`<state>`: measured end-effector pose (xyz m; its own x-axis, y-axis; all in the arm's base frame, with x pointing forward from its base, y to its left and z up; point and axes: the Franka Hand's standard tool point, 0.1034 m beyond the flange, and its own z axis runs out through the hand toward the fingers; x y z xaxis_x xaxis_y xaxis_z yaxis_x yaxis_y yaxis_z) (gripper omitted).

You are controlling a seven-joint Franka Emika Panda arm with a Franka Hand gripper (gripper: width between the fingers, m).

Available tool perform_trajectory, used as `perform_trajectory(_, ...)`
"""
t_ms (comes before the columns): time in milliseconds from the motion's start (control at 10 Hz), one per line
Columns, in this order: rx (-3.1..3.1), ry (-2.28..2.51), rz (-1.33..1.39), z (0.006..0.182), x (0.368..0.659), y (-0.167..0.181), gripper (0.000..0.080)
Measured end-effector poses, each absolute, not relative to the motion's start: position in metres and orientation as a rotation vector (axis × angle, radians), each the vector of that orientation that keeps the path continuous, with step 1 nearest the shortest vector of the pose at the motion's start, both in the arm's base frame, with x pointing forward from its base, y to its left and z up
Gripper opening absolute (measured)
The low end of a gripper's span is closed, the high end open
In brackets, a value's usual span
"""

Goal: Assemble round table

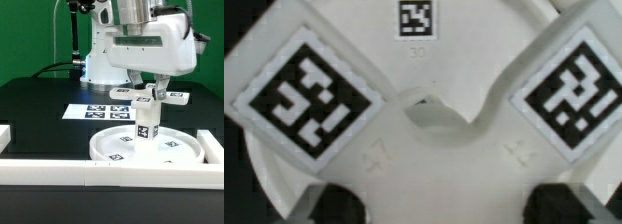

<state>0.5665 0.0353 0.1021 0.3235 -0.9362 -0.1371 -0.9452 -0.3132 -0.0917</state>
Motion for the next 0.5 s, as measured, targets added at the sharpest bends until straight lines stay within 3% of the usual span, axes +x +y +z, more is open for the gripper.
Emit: perform_trajectory(500, -2.109, 2.12, 0.123, 0.1024, 0.5671, 0.0355, 0.0443)
